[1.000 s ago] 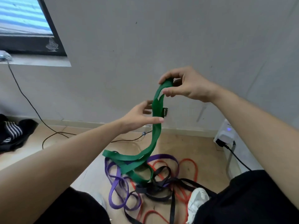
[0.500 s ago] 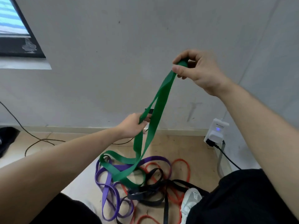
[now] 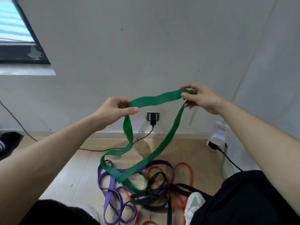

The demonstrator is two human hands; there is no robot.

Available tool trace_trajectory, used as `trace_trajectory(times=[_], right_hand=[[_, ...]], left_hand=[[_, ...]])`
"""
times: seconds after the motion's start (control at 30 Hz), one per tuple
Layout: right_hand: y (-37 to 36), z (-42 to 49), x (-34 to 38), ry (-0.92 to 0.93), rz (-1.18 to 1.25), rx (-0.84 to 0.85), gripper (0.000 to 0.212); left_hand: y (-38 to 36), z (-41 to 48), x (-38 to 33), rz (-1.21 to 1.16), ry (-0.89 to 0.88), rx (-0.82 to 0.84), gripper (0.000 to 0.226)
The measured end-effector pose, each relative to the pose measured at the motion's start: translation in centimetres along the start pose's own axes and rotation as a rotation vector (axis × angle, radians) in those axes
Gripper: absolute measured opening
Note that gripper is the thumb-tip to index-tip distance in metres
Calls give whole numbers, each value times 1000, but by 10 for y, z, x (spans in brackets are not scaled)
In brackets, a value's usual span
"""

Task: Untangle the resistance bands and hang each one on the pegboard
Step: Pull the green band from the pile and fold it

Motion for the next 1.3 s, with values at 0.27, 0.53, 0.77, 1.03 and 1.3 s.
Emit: trace_trajectory(times=[0.27,0.53,0.77,1.03,1.3], right_hand=[[-39,0,12,-63,-66,142,36],[-85,-8,46,112,-73,208,52],[-128,-6,63,225,9,153,40],[-124,-6,73,303,54,61,21],[-114,-17,97,338,316,-25,17]], left_hand=[[22,3,-32,-258,-59,-272,9],[14,-2,-43,-244,-93,-160,15],[17,0,-39,-296,-120,-94,24],[17,1,-28,-286,-57,-230,27],[-37,6,-14,-19,-27,10,50]])
Point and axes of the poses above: each hand's wrist, its own z-axis towards the middle knuckle, its own y-axis out of the back of the hand, x = y × z, the point moved 4 cm from there along z, towards the middle knuckle, and after that the axes turned 13 degrees about z, right-handed, at the moved point
